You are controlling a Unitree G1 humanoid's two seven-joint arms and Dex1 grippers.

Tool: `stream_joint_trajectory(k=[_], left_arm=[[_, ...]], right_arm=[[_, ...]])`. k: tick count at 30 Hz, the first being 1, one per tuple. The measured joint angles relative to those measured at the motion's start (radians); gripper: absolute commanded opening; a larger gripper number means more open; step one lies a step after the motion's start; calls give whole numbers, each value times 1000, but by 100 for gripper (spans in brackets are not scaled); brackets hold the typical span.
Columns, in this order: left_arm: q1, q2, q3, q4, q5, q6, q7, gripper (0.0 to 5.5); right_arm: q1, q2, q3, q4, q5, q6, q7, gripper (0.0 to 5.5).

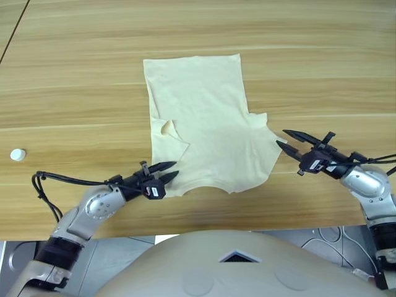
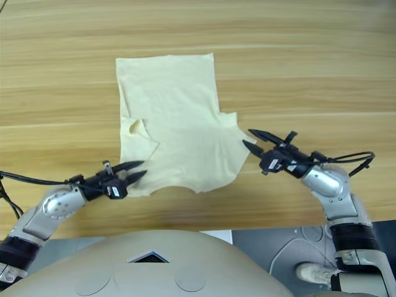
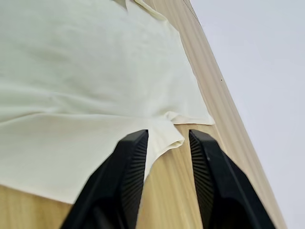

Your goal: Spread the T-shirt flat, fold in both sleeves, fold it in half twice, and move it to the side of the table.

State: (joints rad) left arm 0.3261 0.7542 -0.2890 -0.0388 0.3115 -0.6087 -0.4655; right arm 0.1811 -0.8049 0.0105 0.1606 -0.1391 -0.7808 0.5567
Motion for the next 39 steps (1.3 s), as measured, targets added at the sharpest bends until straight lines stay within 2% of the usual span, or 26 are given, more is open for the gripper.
stream_joint_trajectory(k=[2,6,8,11,16,23,30,35,39], left_arm=[[15,3,2,-10,-5,1,-6,141],[50,14,13,-33,-21,7,-25,141],[66,19,29,-48,-21,10,-25,141],[82,21,73,-118,-53,-3,-17,141],[79,-2,118,-218,-122,-32,-1,141],[86,-22,138,-248,-151,-50,-5,141],[73,-45,149,-242,-150,-60,-4,141],[64,-55,149,-239,-150,-60,-6,146],[63,-56,149,-239,-150,-60,-6,146]], right_arm=[[17,-20,-21,-5,-2,12,0,159],[130,-112,-169,-42,-62,48,-22,159],[161,-123,-196,-52,-125,72,-40,159],[188,-116,-140,-53,-268,111,-57,159],[180,-70,-44,-84,-351,143,-92,159],[15,-31,59,15,-471,164,-223,159],[-61,-28,120,99,-510,164,-325,159],[-76,-28,157,123,-513,165,-360,60],[-87,-33,159,120,-507,163,-363,2]])
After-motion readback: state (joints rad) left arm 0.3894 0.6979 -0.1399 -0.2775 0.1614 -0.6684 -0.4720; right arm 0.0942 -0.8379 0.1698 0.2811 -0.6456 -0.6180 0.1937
